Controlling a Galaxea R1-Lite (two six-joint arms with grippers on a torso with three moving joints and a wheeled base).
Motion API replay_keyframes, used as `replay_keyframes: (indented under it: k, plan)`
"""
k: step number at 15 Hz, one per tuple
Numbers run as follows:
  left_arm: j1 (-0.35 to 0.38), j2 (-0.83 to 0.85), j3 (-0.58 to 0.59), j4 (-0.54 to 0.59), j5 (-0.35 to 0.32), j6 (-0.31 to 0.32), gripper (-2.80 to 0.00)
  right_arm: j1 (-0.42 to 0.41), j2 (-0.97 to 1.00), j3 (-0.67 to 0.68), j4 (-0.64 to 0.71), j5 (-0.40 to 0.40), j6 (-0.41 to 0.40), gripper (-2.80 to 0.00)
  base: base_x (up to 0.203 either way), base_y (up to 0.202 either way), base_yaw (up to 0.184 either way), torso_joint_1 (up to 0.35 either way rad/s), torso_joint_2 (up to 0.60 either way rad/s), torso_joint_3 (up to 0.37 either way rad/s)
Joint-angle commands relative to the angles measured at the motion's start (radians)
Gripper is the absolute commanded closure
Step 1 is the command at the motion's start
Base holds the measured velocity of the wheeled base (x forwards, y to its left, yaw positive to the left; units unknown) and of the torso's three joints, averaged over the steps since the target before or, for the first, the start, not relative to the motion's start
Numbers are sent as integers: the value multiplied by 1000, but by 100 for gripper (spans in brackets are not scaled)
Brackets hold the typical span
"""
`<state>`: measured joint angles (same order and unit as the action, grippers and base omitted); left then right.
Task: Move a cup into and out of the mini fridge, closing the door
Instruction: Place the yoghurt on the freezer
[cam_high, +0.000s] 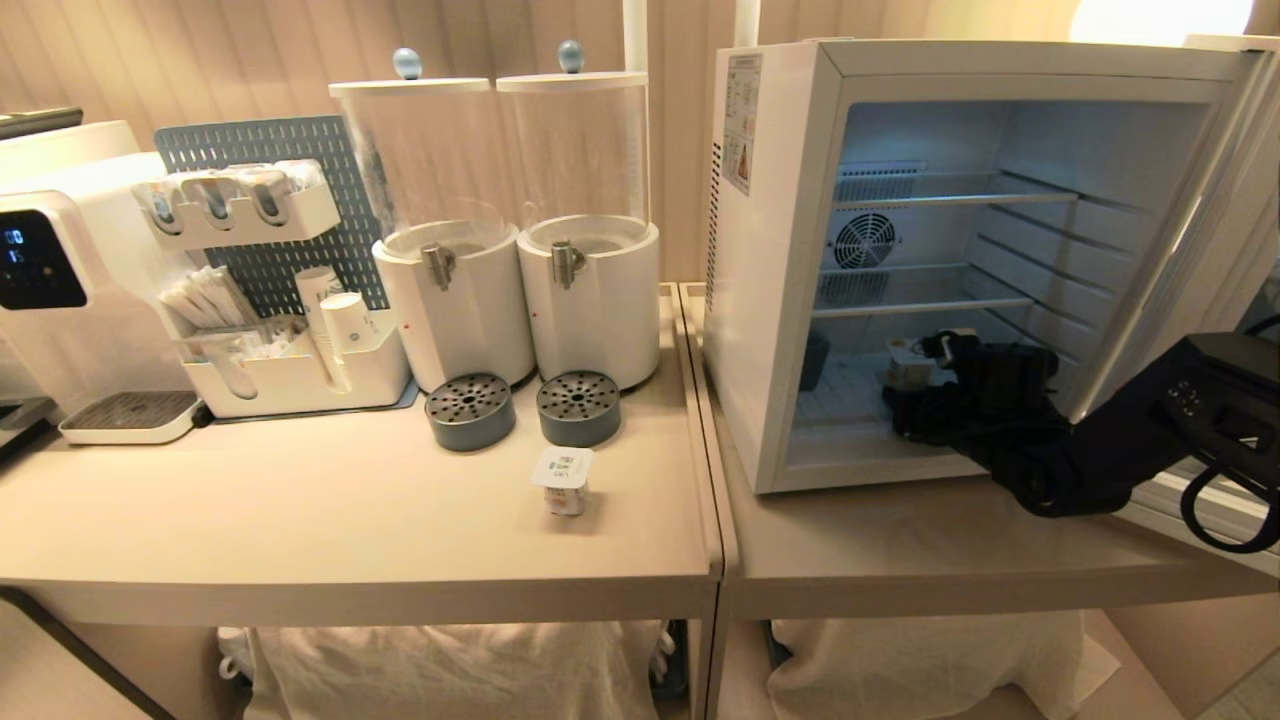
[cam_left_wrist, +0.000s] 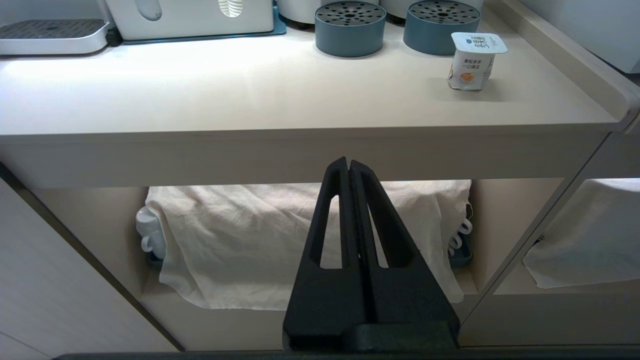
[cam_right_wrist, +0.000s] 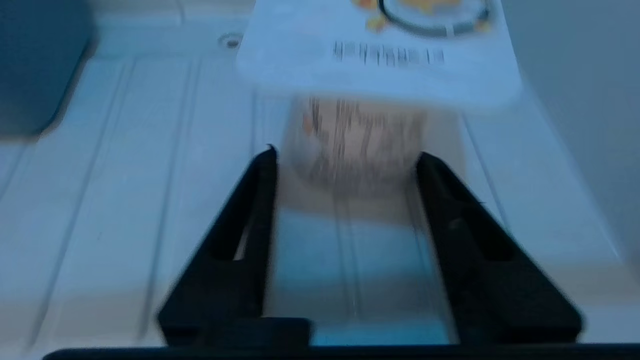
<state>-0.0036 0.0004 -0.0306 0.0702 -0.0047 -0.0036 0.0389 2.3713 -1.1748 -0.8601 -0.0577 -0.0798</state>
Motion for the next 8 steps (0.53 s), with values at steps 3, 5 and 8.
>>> replay_keyframes:
  k: [3,5,8]
  plan:
    - [1,0,0,0,0,1,0,1,50,-124,80,-23,-2,-280,0,0,0,0,0,0]
    - [1,0,0,0,0,1,0,0,69,-177,122,-30,-2,-280,0,0,0,0,0,0]
    - [1,0,0,0,0,0,0,1,89,-230,166,-45,-2,-280,0,0,0,0,0,0]
